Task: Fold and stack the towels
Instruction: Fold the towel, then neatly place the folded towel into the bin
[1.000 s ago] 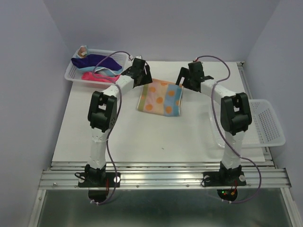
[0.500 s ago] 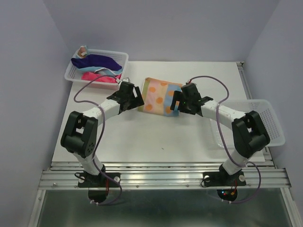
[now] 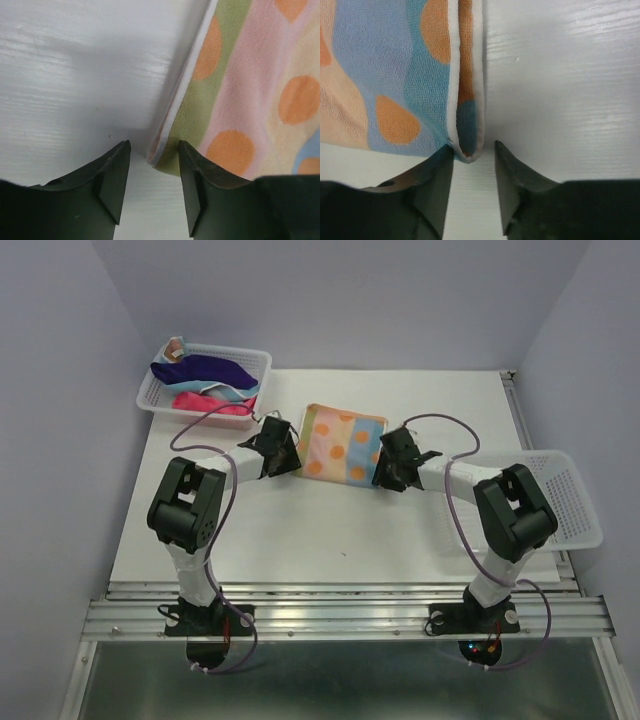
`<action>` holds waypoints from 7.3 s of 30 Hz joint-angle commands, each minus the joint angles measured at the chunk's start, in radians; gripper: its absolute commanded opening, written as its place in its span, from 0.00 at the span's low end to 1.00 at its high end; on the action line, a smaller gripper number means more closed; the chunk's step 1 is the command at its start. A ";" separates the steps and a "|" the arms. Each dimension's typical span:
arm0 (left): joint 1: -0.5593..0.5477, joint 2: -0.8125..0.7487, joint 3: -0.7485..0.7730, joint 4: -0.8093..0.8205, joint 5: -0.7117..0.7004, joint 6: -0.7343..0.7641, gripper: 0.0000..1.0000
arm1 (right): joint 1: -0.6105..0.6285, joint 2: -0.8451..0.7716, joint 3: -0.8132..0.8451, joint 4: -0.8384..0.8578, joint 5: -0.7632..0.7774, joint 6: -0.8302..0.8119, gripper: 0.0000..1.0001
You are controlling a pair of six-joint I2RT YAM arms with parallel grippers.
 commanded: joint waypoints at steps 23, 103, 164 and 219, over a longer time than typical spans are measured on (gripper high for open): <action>-0.017 -0.570 -0.433 0.082 0.195 -0.143 0.00 | 0.006 -0.462 -0.287 -0.043 -0.273 0.031 0.01; 0.084 -0.239 -0.046 0.063 0.035 -0.054 0.99 | -0.122 0.246 0.369 -0.086 -0.095 -0.204 0.66; 0.086 -0.334 -0.188 0.165 0.149 0.041 0.99 | -0.077 -0.589 0.510 -1.048 0.567 -0.563 0.01; 0.097 -0.334 -0.218 0.211 0.169 0.081 0.99 | -0.499 -0.556 -0.085 -0.275 0.322 -1.357 0.01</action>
